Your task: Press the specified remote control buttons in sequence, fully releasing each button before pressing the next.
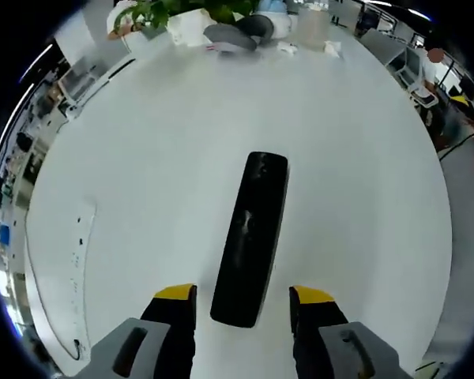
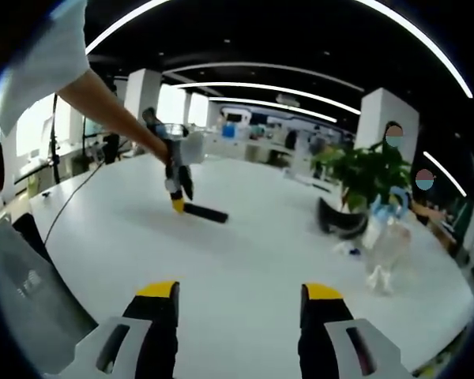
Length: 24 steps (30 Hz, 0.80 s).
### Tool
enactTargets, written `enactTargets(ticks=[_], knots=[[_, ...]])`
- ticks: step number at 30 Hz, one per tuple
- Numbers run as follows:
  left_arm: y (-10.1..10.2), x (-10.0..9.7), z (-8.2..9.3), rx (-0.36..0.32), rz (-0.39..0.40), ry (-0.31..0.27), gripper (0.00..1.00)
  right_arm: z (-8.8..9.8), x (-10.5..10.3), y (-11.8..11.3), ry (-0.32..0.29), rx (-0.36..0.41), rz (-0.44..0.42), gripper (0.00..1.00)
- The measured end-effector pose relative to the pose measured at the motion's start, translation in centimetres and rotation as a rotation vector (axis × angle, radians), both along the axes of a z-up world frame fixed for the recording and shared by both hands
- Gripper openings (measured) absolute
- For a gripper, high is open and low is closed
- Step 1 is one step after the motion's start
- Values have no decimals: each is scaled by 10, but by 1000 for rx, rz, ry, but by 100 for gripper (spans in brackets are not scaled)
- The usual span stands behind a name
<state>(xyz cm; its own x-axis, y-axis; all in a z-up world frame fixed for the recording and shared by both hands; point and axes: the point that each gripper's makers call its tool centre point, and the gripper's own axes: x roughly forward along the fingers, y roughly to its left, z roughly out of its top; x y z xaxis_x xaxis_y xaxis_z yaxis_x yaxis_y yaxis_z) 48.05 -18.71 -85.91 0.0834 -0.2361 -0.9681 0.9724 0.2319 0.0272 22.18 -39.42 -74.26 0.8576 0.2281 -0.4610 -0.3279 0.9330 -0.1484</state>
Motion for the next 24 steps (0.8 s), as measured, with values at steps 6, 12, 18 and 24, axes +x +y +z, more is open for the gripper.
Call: enactTargets(ticks=[6,12,18,24], knots=[[2,-2,-2,8,-9,20,46,0,0,0,2,-2,0,60],[5,1,-2,5,-39,34,40,0,-1,1,2,-2,3,59],[7,3,-1,-13,-40,33,39,1,-1,0,-3,2,-1,58],[6,3,-2,-12,-37,30,36,5,-2,0,-23,14,-5,54]])
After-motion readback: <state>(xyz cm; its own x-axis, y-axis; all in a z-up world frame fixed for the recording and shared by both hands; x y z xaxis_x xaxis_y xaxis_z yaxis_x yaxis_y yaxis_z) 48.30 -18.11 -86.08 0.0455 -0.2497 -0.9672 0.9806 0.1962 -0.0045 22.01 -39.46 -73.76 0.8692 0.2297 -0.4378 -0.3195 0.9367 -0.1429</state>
